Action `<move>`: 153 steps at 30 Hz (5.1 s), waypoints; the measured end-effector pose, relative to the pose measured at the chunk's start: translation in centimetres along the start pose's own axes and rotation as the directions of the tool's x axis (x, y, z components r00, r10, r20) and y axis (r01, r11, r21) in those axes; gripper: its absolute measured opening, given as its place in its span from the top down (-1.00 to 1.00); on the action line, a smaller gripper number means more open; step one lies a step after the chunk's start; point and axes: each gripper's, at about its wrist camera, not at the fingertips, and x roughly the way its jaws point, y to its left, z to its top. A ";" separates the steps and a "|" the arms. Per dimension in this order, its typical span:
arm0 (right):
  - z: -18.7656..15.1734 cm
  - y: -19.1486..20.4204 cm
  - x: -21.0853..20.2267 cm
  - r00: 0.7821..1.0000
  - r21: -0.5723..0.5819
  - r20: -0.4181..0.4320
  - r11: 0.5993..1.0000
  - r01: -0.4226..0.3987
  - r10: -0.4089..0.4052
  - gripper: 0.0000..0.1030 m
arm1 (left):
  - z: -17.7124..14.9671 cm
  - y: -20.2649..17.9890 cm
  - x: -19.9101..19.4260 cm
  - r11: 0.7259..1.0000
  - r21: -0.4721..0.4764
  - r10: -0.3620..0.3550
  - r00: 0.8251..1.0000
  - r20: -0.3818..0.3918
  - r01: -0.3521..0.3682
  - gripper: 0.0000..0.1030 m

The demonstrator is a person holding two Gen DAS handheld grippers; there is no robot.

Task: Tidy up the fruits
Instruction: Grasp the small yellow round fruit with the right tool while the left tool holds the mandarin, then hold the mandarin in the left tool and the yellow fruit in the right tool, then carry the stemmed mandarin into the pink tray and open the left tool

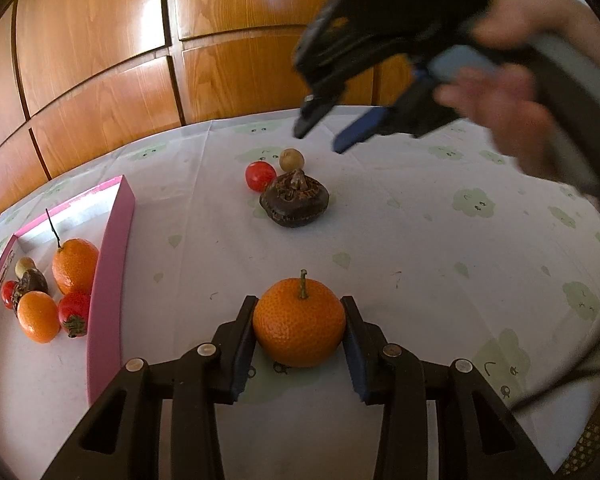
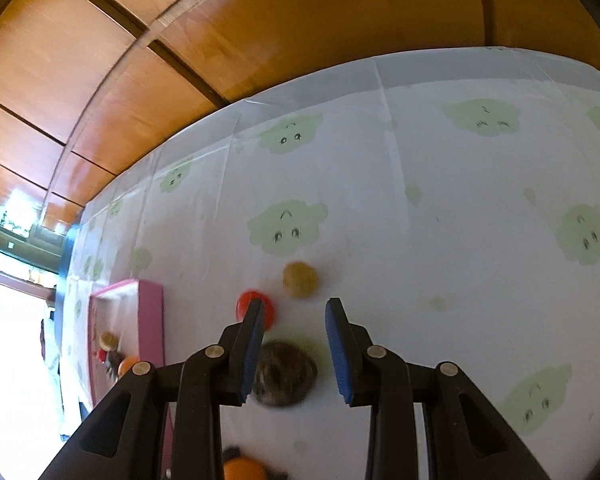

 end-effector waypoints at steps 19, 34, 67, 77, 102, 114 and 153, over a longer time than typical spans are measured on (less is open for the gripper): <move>-0.9 -0.5 0.0 0.958 -0.291 -0.041 0.921 0.260 -0.284 0.54 | 0.1 -0.2 0.0 1.000 0.000 -0.003 1.000 -0.001 0.003 0.23; -5.2 -8.1 -3.4 0.960 -0.251 -0.051 0.934 0.255 -0.276 0.53 | 0.0 -0.4 0.0 1.000 0.016 0.002 1.000 -0.003 -0.002 0.22; -4.3 -7.6 -2.7 0.962 -0.323 -0.053 0.916 0.239 -0.269 0.56 | 1.1 0.8 -0.7 0.999 -0.029 -0.041 0.993 -0.110 0.038 0.23; -5.2 -6.1 -2.4 0.944 -0.405 -0.008 0.864 0.300 -0.331 0.56 | 2.1 1.4 -5.0 0.999 -0.049 -0.016 0.999 -0.043 0.014 0.23; -8.0 -2.5 -1.8 0.926 -0.475 0.042 0.808 0.348 -0.375 0.56 | 2.1 4.3 -7.6 0.992 -0.127 -0.003 0.999 -0.038 -0.002 0.23; -8.2 -2.3 -1.8 0.925 -0.484 0.049 0.801 0.352 -0.377 0.56 | 1.9 6.3 -7.9 0.985 -0.166 0.029 0.999 -0.041 -0.035 0.23; -8.4 -2.0 -1.8 0.914 -0.498 0.069 0.780 0.378 -0.399 0.56 | -0.5 23.7 -6.0 0.867 -0.413 0.212 0.956 -0.203 -0.279 0.22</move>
